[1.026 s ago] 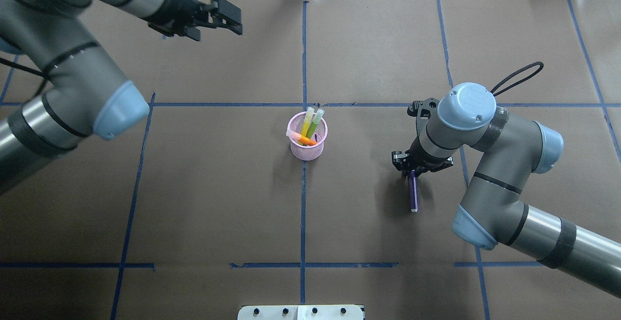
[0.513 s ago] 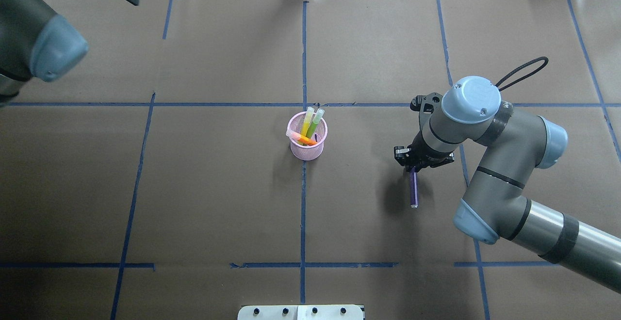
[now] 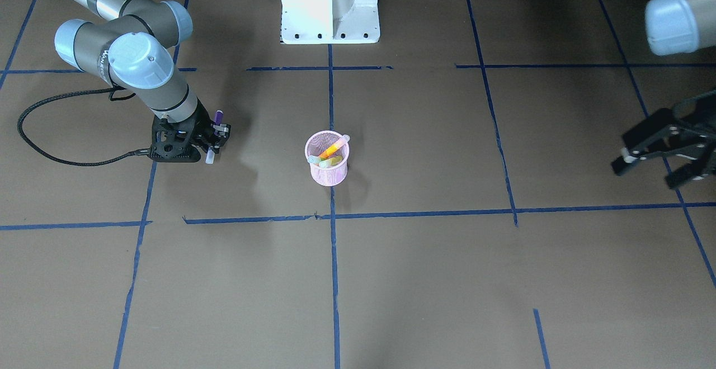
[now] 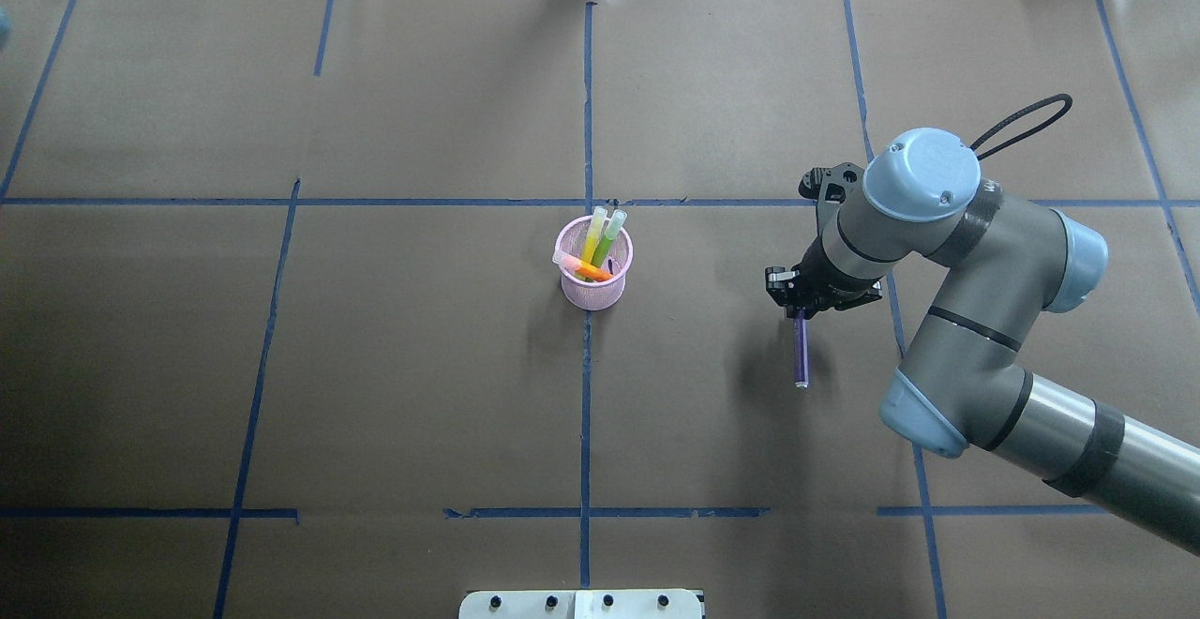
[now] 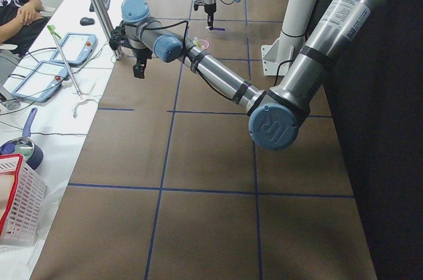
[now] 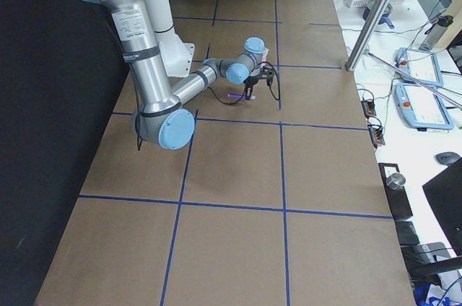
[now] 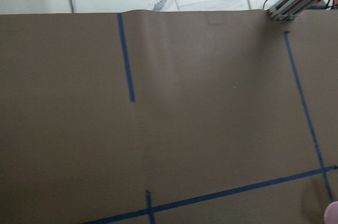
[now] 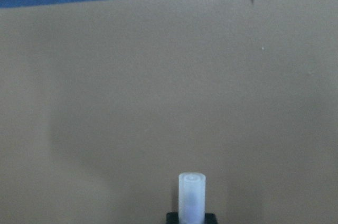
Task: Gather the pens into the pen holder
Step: 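Lift the purple marker with the right gripper, moving it farther from the robot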
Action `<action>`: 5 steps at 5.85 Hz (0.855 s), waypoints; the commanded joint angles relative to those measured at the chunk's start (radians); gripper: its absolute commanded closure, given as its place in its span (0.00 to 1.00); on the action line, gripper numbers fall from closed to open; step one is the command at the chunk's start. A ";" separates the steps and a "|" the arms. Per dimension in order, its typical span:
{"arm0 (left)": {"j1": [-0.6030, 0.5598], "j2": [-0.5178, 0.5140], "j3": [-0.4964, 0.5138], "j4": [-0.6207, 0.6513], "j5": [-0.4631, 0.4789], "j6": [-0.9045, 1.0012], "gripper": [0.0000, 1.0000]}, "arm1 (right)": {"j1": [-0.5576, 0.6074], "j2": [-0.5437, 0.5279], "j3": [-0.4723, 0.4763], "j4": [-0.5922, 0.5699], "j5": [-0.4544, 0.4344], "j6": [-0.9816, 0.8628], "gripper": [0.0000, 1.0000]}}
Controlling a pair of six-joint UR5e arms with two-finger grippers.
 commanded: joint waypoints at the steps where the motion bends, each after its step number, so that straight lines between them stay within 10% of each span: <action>1: -0.117 0.012 0.191 0.157 0.007 0.429 0.00 | 0.005 0.040 0.006 0.003 -0.096 -0.008 1.00; 5: -0.187 0.180 0.433 0.014 0.091 0.806 0.00 | 0.112 0.092 0.093 0.011 -0.281 -0.238 1.00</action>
